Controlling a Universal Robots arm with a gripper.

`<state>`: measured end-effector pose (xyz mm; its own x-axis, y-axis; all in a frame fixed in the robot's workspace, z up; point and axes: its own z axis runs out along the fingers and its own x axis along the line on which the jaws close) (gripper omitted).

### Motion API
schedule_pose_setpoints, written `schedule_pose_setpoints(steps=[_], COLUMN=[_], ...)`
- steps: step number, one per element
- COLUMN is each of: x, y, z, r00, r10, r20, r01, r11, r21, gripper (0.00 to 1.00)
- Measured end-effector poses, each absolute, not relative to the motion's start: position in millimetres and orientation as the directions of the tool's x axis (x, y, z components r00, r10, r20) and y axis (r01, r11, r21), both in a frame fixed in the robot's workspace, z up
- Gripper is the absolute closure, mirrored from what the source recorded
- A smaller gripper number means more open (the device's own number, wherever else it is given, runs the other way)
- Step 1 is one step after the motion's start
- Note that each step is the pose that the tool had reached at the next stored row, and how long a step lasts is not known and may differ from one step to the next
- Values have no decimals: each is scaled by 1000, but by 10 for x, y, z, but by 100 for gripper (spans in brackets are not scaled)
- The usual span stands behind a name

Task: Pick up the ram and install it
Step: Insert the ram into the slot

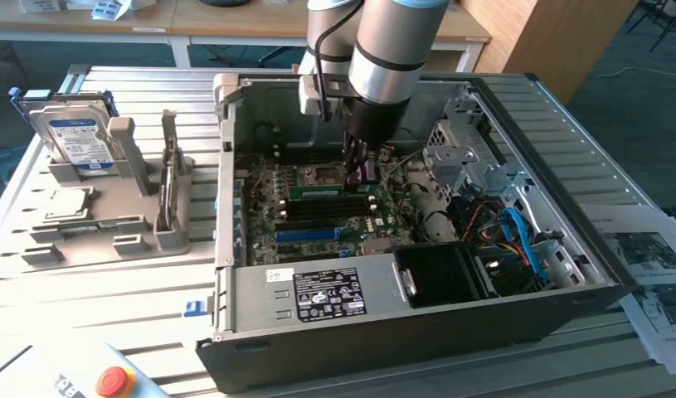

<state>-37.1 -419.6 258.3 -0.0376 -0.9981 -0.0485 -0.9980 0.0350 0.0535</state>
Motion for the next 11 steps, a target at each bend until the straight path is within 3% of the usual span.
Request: schedule_pose_setpoints(steps=[11], x=[-371], y=[-4196], z=[2581], r00=[-38], r10=[-999], r20=[-28], r01=[-997], r11=[36], r21=[64], gripper=[88])
